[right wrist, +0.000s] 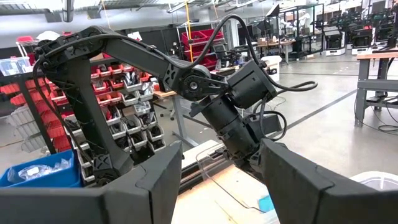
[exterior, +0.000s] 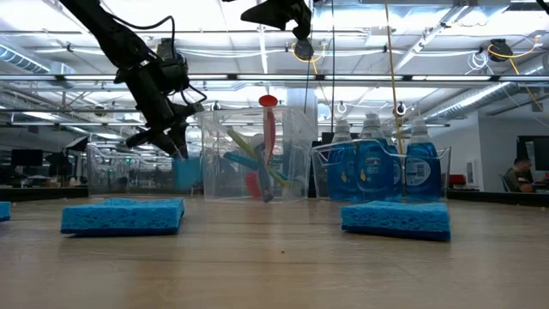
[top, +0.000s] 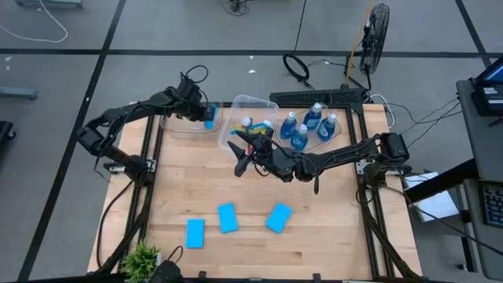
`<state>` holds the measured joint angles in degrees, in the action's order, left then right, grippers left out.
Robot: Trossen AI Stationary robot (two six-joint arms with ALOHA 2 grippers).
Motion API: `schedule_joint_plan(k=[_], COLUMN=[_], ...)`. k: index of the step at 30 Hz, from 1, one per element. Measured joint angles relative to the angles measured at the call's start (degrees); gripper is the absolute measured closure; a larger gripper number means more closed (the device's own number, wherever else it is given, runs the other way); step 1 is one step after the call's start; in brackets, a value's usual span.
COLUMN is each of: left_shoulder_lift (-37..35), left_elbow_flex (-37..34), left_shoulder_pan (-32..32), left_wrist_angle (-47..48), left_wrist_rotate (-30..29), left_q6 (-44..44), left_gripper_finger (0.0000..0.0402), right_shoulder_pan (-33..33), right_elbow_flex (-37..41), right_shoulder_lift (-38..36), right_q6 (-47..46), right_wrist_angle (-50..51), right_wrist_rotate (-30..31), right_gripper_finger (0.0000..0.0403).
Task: Pick & Place Kitchen Sink Supplies
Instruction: Put the blue sponge into the left transparent bin
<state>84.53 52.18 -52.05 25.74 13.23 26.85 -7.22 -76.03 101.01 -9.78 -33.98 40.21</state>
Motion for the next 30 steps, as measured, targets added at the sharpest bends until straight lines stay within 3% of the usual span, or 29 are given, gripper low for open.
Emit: schedule_joint_plan(k=[15, 23, 30], left_shoulder_lift=[-2.2, -12.98, -24.97], left_elbow_flex=[-0.02, -0.07, -0.07], left_shoulder_pan=[-1.11, -1.31, 3.23], left_wrist_angle=[-0.28, -0.26, 0.97], left_wrist_rotate=[-1.22, 3.95, 8.22], left_q6=[-2.5, -2.64, -2.49], left_gripper_finger=[0.0176, 0.0139, 0.0132], right_shoulder_pan=[0.0, 0.0, 0.0], right_elbow_flex=[0.0, 0.0, 0.0], right_shoulder_lift=[0.0, 0.0, 0.0], right_q6=[-0.02, -0.02, 0.0], right_wrist_angle=[0.0, 0.02, 0.04], right_wrist_rotate=[-0.01, -0.01, 0.0], right_gripper_finger=[0.02, 0.0201, 0.0201])
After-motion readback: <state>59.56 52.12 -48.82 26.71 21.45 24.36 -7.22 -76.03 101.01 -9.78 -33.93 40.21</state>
